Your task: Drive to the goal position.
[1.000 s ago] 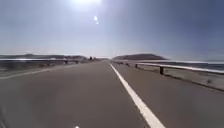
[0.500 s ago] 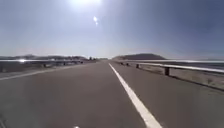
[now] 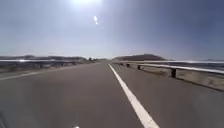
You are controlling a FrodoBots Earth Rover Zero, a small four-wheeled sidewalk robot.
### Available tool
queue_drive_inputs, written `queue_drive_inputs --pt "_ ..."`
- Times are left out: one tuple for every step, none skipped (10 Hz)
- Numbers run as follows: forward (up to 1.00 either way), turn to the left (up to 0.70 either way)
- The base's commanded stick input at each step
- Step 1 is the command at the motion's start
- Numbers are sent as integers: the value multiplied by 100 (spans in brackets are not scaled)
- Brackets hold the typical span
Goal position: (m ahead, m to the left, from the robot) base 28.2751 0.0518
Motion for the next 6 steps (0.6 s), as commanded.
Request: queue_drive_inputs --pt "100 0" --pt "100 0" --pt "100 0" --pt "100 5" --pt "100 17" --pt "100 0"
